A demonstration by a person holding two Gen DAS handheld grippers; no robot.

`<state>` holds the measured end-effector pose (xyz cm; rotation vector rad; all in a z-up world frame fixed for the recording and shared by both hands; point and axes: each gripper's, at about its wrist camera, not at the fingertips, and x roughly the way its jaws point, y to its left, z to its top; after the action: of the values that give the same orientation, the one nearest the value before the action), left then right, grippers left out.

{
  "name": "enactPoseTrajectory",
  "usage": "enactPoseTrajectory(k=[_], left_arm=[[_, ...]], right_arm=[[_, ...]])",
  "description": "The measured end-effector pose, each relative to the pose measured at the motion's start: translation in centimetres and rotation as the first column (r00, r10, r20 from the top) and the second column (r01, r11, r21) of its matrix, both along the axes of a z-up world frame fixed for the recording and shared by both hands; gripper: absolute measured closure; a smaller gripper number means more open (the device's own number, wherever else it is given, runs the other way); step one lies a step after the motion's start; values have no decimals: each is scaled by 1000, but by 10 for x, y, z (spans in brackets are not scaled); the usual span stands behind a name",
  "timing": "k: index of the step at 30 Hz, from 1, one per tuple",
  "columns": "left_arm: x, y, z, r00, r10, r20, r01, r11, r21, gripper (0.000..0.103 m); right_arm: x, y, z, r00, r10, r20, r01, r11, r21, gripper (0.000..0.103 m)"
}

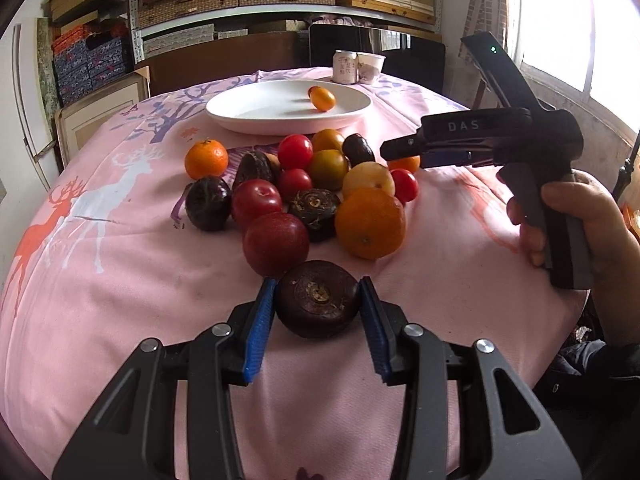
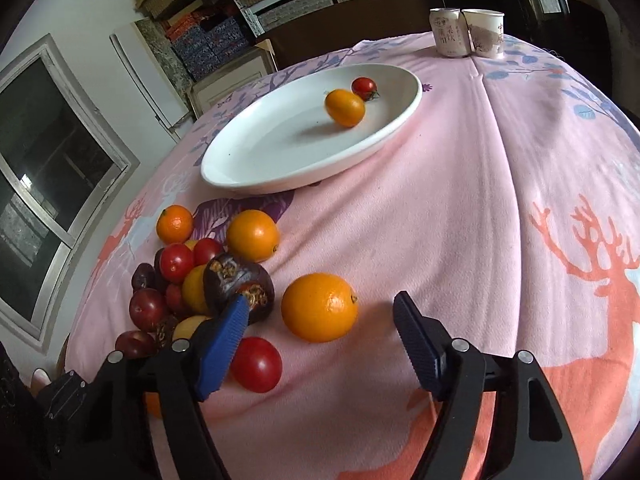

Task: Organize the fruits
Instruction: 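Grasp a dark plum with the left tool while the right tool grasps an orange, then lower the plum and orange onto the white plate and open both tools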

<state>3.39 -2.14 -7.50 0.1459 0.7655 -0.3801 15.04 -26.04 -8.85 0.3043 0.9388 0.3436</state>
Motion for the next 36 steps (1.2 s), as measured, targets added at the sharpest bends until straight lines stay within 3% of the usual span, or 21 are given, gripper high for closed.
enactPoseTrajectory(k=[1,4,5,8,17,21,27,31,36], left_arm=[[0,1,0,1000,5,0,-5,1000,-1,62],[1,5,2,1000,20,3,-20,1000,-11,62],[0,6,4,1000,23,6,-23,1000,-16,62],[-2,11,9,999,33,22,-32,999,-29,62],[15,19,36,998,37,57,-31,996,-87,62],[56,13,58,997,27,71,-20,995,-100,62],[150,0,82,999,27,40,-22,991,-134,62],[210,-15,76,999,27,-25,-30,993,-119,62],[256,-25,50,995,53,-90,-61,994,-86,62]], right_arm=[[3,2,-1,1000,3,-6,-4,1000,-7,29],[6,5,-2,1000,14,-18,-14,1000,-14,63],[4,4,-2,1000,12,-16,-12,1000,-8,65],[-6,1,0,1000,18,2,-18,1000,16,65],[-20,-25,24,996,26,88,-45,974,221,65],[1,-29,50,992,6,124,-30,981,194,65],[55,-26,77,992,-3,124,-16,988,156,65],[90,-21,70,996,-12,86,-1,990,141,65],[117,-14,48,999,-11,43,5,991,134,63]])
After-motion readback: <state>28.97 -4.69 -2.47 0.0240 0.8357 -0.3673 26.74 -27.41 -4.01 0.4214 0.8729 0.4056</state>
